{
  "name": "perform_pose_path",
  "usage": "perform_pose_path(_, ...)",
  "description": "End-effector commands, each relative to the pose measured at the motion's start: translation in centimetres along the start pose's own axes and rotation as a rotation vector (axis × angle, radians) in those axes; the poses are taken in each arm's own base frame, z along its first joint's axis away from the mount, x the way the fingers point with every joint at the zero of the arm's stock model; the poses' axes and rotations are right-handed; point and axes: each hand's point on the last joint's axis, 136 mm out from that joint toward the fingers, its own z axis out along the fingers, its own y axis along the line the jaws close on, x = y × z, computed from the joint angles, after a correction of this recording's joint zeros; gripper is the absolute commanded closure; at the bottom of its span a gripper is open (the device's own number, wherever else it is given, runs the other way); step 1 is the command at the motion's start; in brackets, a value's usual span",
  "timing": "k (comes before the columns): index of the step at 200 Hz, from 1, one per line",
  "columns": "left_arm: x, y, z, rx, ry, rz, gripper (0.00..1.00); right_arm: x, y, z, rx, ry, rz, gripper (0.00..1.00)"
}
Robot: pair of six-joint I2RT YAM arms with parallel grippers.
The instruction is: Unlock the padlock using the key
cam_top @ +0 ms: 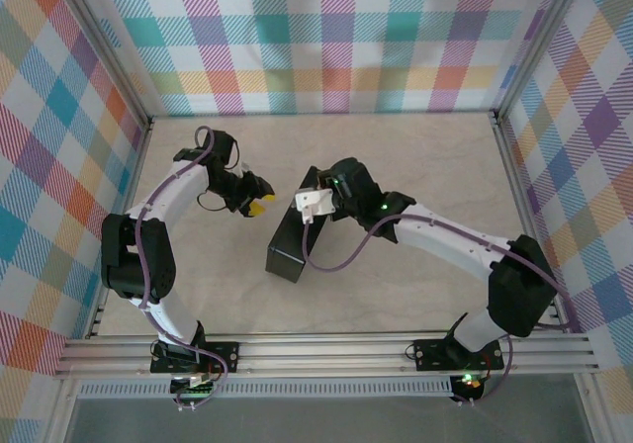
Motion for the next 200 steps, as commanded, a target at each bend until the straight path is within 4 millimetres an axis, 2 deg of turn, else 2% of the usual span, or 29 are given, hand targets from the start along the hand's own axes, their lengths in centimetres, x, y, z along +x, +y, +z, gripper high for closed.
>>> perform_pose_path(1,0.0,-2.2,-2.1,0.057,-0.029,0.043,0.60,1.2,0.5,2.1,-0.037,0.042,-0.061,0.59)
perform_pose_path(32,-0.5,-3.2,-3.0,0.056,-0.049,0.089,0.59,0.6,-1.6,2.8,-0.031,0.032,-0.066,0.58)
perform_pose_path(58,-0.7,-3.3,-2.9,0.063,-0.054,0.093,0.59,1.5,-2.0,3.0,-0.028,0.076,-0.091,0.58)
perform_pose_path(101,-0.8,-2.8,-2.3,0.051,-0.044,0.086,0.59,2.7,-3.7,0.6,-0.028,0.069,0.008,0.58)
perform_pose_path(129,-0.6,-2.9,-2.5,0.060,-0.041,0.093,0.59,0.9,-4.0,-1.8,-0.116,-0.045,0.095,0.58)
perform_pose_path(166,-0.6,-2.8,-2.4,0.052,-0.033,0.098,0.58,-1.7,-4.3,-3.3,-0.252,-0.193,0.194,0.59)
perform_pose_path(200,-0.5,-2.8,-2.3,0.057,-0.025,0.106,0.58,-2.1,-4.7,-4.0,-0.440,-0.291,0.320,0.59)
